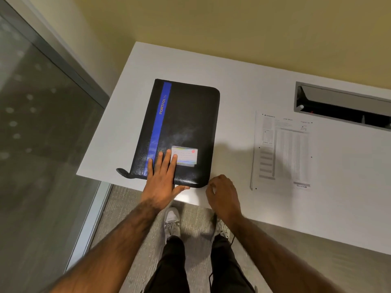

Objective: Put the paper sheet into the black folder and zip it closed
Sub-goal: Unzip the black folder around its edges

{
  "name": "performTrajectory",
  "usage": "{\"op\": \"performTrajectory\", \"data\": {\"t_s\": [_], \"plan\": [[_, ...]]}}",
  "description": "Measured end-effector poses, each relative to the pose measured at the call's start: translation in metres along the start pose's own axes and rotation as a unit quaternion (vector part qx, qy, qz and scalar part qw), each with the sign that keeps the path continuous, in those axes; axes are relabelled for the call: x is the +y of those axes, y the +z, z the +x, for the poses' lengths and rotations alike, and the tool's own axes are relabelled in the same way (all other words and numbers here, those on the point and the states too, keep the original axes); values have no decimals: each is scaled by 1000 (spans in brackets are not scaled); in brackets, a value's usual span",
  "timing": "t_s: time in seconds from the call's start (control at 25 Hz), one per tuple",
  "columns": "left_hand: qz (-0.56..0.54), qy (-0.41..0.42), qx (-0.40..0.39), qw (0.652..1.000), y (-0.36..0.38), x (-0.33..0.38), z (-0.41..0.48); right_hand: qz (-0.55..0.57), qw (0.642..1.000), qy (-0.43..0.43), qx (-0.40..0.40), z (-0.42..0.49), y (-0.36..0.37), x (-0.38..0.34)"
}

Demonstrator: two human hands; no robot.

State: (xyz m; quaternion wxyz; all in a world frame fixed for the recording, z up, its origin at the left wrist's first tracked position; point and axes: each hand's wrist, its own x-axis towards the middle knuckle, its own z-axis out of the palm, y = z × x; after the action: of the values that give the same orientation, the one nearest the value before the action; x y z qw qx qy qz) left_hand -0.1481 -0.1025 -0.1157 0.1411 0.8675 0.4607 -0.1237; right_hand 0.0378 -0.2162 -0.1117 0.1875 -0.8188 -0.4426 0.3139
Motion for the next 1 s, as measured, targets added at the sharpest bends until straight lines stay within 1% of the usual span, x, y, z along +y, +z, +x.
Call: {"op": "performTrajectory", "data": {"t_s": [0.08,0.16,0.2,0.28,0.32,0.36,0.44,0.48,0.56,0.64,0.72,0.88,0.92,1.0], "plan": [[-50,-20,27,998,3,9,-8,82,996,45,-9,20,-22,-1],[-77,-48,48,995,8,19,-19,174,981,87,-5,45,-39,-6],[-92,-63,58,992,11,25,-24,236,965,113,-10,57,-44,-10],[-135,-106,95,981,12,37,-36,358,919,162,-29,76,-50,-20],[-161,-134,124,970,12,45,-41,396,900,178,-37,83,-51,-24],[-188,-162,157,956,13,55,-46,415,889,186,-43,88,-52,-27],[-258,-216,203,919,14,77,-55,432,880,190,-58,95,-54,-29],[-313,-243,203,895,13,89,-59,431,879,189,-68,98,-56,-29],[-405,-279,172,854,13,112,-59,415,887,183,-91,102,-59,-32],[-455,-308,138,824,16,131,-53,393,895,178,-109,104,-62,-37],[-484,-344,119,796,16,142,-42,396,893,183,-114,105,-62,-43],[-510,-410,137,744,16,150,-32,436,869,204,-115,111,-60,-50],[-512,-425,137,734,16,151,-31,437,868,209,-113,113,-60,-51],[-508,-445,129,726,15,152,-29,433,868,216,-109,115,-59,-54]]}}
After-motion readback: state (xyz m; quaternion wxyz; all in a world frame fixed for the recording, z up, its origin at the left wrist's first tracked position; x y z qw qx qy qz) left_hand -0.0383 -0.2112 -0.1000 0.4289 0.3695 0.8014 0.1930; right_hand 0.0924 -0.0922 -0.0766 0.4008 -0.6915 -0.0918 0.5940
